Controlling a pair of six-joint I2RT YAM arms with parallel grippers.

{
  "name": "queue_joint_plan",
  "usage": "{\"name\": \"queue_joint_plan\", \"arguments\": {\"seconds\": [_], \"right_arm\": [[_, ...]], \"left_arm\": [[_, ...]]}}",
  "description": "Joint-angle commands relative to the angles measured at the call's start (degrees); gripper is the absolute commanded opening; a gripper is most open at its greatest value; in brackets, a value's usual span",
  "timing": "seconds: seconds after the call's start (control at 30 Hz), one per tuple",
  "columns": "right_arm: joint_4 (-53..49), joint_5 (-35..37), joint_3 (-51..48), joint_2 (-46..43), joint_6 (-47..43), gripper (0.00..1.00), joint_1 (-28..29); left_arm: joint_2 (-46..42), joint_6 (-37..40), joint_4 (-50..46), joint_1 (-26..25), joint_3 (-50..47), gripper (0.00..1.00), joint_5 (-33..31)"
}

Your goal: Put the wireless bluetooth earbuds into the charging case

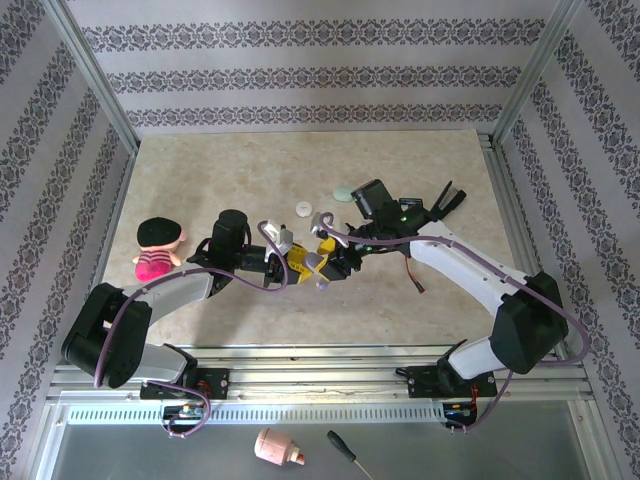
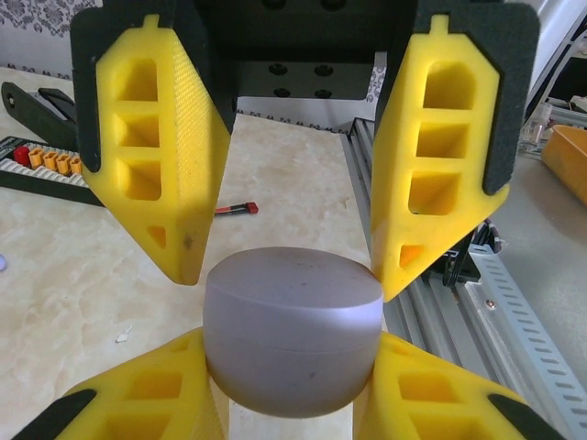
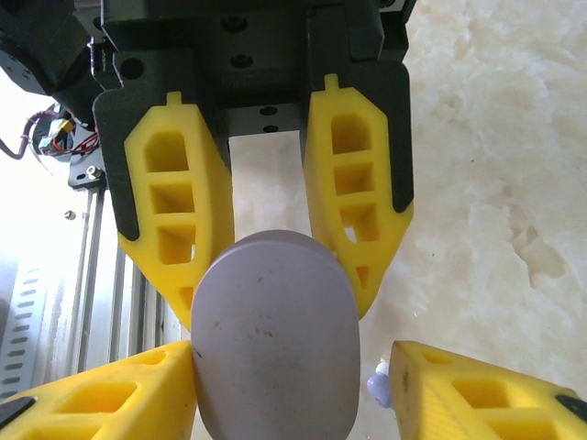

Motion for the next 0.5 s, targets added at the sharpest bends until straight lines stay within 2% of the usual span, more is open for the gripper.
{"name": "queue_joint_plan", "arguments": {"seconds": [0.0,0.47], "right_arm": [[3.3,2.7,-0.8,-1.6,2.5,0.56,-1.5],[7.2,5.9,-1.9,-3.7,7.4,0.57,-5.0]], "left_arm": [[-1.4,-0.9,3.9,-0.8,0.7,0.2,2.3],[-1.1,-1.4,5.8,-0.5,0.0,0.2,2.4]]}}
